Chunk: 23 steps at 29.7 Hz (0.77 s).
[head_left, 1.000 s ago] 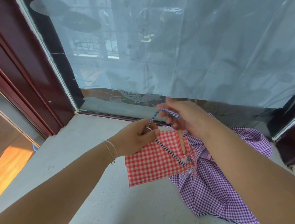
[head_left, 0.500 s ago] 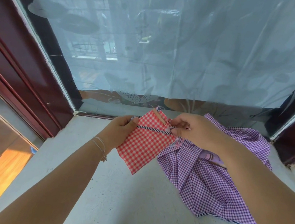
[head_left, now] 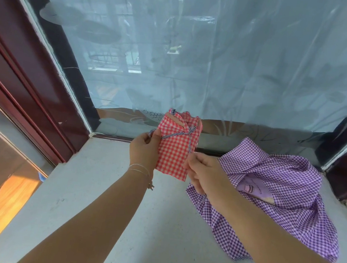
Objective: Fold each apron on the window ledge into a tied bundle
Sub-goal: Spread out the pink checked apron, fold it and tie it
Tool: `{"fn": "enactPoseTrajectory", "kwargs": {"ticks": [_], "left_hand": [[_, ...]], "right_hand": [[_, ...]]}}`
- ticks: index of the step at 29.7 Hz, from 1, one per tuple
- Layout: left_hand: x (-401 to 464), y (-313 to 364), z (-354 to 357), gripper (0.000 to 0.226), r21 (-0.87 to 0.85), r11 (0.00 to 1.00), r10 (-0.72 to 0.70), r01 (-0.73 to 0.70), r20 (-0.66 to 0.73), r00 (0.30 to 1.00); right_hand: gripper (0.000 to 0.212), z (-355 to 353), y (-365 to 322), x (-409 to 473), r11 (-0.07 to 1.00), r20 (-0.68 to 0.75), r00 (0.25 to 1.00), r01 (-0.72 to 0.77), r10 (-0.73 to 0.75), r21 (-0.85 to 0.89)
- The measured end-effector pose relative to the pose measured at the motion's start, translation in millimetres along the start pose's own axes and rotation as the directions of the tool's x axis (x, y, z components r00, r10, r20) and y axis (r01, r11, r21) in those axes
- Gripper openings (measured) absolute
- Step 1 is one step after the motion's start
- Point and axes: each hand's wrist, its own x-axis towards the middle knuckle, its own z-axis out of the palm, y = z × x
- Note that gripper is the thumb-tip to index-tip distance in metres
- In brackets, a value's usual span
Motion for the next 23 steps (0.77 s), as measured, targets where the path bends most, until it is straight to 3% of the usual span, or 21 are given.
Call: {"fn": "enactPoseTrajectory", "kwargs": {"ticks": [2, 4, 6, 9, 12, 15, 16, 18, 19, 21, 23], "left_hand": [[-1.2, 0.0, -2.5, 0.029, -0.204, 0.975, -0.084, 0.091, 0.045, 0.995], [-1.6, -1.2, -7.5, 0.031, -0.399, 0.895, -0.109, 0.199, 0.237, 0.965], [-2.1, -2.8, -12.7, 0.038, -0.453, 0.848, -0.055, 0.274, 0.441, 0.896], [-8.7, -4.0, -15.4, 0.041, -0.416, 0.864, 0.045, 0.282, 0.623, 0.781], [-13.1, -1.2, -15.1, 0.034, -0.392, 0.894, 0.114, 0.217, 0.668, 0.736], [-8.8, 6.0, -22.0, 0.023, -0.360, 0.923, 0.167, 0.138, 0.694, 0.700], [-6.1, 8.3, -25.5, 0.021, -0.339, 0.938, 0.202, 0.074, 0.707, 0.678], [-0.8, 7.7, -33.5, 0.022, -0.239, 0.954, 0.300, -0.182, 0.724, 0.621], [-0.6, 4.8, -35.8, 0.024, -0.160, 0.917, 0.360, -0.366, 0.728, 0.583], [-1.4, -9.0, -34.5, 0.028, -0.017, 0.700, 0.512, -0.714, 0.709, 0.485], [-1.7, -34.4, -30.6, 0.026, 0.042, 0.405, 0.642, -0.913, 0.698, 0.317]], "right_hand": [[0.031, -6.3, 3.3, -2.1, 0.889, 0.133, 0.974, -0.224, 0.186, 0.400], [0.030, -16.0, 5.6, -0.4, 0.779, 0.233, 0.943, -0.329, 0.239, 0.533], [0.027, -26.6, 7.0, 4.8, 0.734, 0.273, 0.929, -0.366, 0.251, 0.572], [0.028, -38.0, 3.8, 8.7, 0.758, 0.396, 0.887, -0.425, 0.238, 0.495], [0.032, -42.0, -4.6, 10.3, 0.815, 0.542, 0.793, -0.494, 0.280, 0.302], [0.036, -46.2, -17.5, 11.8, 0.906, 0.539, 0.770, -0.422, 0.342, 0.028], [0.024, -47.0, -21.2, 11.8, 0.928, 0.517, 0.780, -0.361, 0.352, -0.087], [0.043, -50.7, -17.3, 17.5, 0.924, 0.444, 0.822, -0.240, 0.356, -0.297], [0.042, -51.0, -13.4, 21.2, 0.896, 0.412, 0.840, -0.176, 0.352, -0.407], [0.024, -45.7, 2.1, 32.6, 0.788, 0.369, 0.886, 0.008, 0.279, -0.615], [0.012, -36.2, 18.3, 39.8, 0.649, 0.363, 0.913, 0.164, 0.186, -0.743]]}}
